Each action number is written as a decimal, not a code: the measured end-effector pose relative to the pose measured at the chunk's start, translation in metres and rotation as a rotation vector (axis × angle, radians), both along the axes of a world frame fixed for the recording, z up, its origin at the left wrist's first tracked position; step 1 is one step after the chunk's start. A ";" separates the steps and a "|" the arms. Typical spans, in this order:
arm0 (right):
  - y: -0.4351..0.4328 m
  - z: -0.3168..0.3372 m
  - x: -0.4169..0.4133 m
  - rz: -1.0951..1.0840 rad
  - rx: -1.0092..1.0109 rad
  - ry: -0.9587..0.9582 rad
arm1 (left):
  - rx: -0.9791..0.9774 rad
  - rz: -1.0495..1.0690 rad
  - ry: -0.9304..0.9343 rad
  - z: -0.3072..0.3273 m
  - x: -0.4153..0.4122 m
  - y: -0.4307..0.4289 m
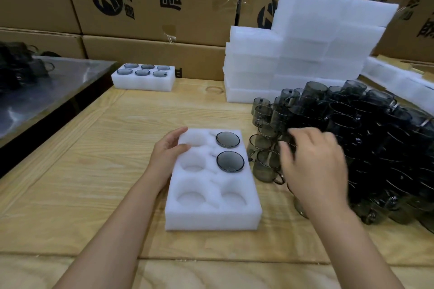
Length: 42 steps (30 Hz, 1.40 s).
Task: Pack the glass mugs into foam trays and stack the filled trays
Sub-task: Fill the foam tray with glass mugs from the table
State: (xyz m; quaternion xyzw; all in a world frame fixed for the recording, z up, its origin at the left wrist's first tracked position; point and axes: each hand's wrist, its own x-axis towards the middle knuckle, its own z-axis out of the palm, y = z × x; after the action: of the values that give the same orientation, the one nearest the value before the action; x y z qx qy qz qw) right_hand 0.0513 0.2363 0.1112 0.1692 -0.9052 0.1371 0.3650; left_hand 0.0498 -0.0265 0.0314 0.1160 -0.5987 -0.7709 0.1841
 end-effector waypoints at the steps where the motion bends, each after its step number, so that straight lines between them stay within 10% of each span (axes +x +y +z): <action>1: 0.009 0.002 0.001 -0.091 0.013 -0.041 | -0.001 0.002 -0.010 0.000 0.000 0.000; 10: 0.032 -0.010 -0.022 -0.309 0.192 -0.398 | 0.019 -0.014 -0.003 -0.001 0.000 0.001; 28: -0.010 0.001 0.017 0.539 -0.422 -0.595 | 0.009 -0.021 0.009 -0.002 -0.002 0.000; 42: -0.019 -0.024 0.024 0.612 -0.175 -0.566 | 0.006 -0.025 -0.005 -0.001 -0.003 0.000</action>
State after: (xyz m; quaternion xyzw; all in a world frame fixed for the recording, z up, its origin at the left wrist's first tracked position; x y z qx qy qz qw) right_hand 0.0750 0.2175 0.0869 0.3539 -0.8627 0.3566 0.0575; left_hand 0.0465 -0.0268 0.0305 0.1108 -0.5984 -0.7745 0.1724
